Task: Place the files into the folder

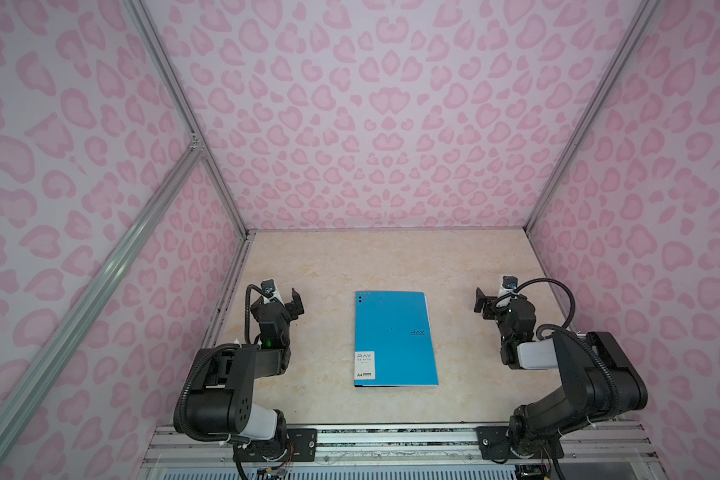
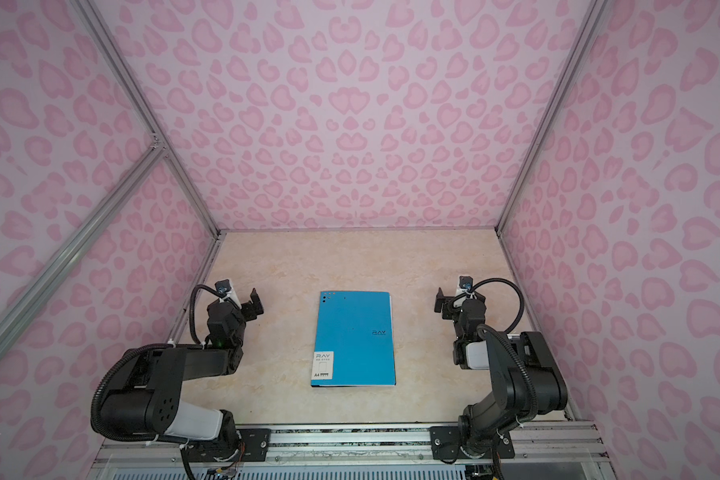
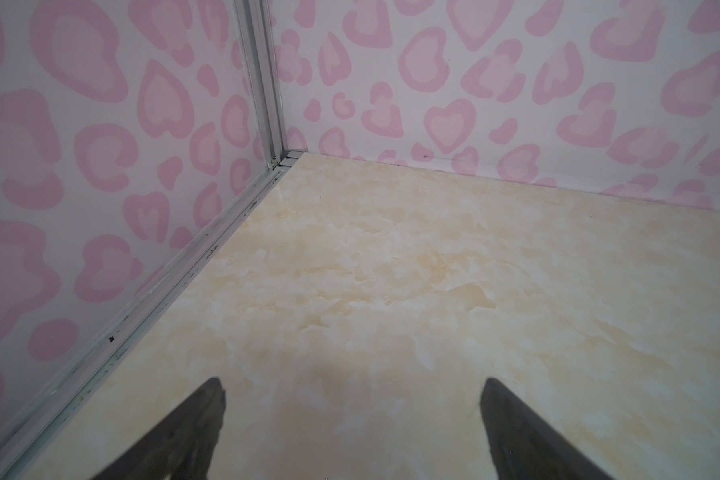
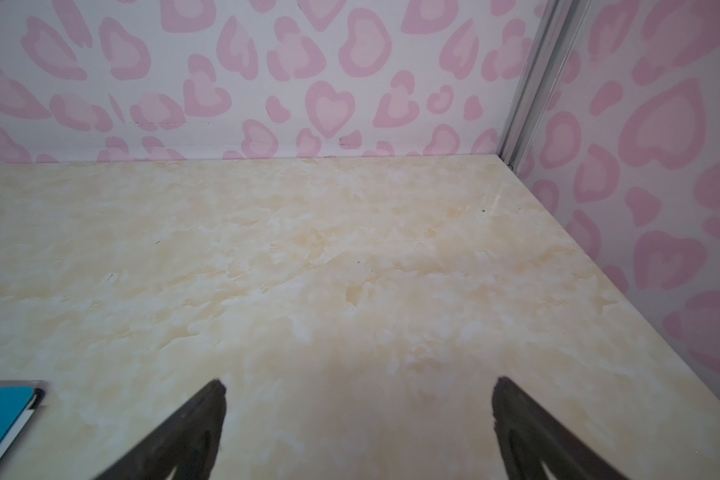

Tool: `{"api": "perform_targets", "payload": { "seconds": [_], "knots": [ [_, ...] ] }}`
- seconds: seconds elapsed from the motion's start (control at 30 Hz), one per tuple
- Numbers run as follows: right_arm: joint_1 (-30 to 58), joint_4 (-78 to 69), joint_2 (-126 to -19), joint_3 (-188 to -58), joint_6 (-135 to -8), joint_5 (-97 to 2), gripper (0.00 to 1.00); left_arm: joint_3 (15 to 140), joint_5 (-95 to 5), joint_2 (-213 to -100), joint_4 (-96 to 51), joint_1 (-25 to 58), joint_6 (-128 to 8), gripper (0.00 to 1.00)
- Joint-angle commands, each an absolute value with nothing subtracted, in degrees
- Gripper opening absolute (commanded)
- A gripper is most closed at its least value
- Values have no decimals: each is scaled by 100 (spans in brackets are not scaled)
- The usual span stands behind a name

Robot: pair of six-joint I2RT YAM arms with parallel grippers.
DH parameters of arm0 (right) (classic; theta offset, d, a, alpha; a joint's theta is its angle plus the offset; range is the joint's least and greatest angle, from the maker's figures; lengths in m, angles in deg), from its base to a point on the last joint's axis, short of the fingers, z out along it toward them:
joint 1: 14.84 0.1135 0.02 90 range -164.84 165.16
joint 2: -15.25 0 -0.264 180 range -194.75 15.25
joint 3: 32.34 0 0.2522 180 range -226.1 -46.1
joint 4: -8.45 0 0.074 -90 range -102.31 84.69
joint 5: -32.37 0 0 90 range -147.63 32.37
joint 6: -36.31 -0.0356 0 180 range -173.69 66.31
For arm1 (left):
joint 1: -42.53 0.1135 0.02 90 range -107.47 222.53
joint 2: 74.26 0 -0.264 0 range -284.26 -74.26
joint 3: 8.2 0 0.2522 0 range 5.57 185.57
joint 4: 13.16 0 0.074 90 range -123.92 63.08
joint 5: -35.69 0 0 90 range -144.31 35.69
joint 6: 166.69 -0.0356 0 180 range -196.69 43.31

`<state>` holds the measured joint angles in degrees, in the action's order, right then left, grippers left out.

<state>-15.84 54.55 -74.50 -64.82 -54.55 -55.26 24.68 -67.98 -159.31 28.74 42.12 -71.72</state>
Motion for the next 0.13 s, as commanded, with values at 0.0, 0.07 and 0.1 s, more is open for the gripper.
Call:
{"api": "perform_targets", "payload": {
  "seconds": [0.0, 0.07, 0.1],
  "knots": [
    [-1588, 5464, -7450, -6482, -5422, -5596, 100, 2531, -6671, -15942, 2842, 4253, -7167, 97],
    [-1581, 5463, -7453, -6475, -5422, -5592, 100, 2365, -6637, -15848, 3046, 4253, -7176, 97],
    [-1581, 5463, -7455, -6475, -5422, -5593, 100, 2358, -6652, -15854, 3068, 4253, -7187, 97]
  ]
}}
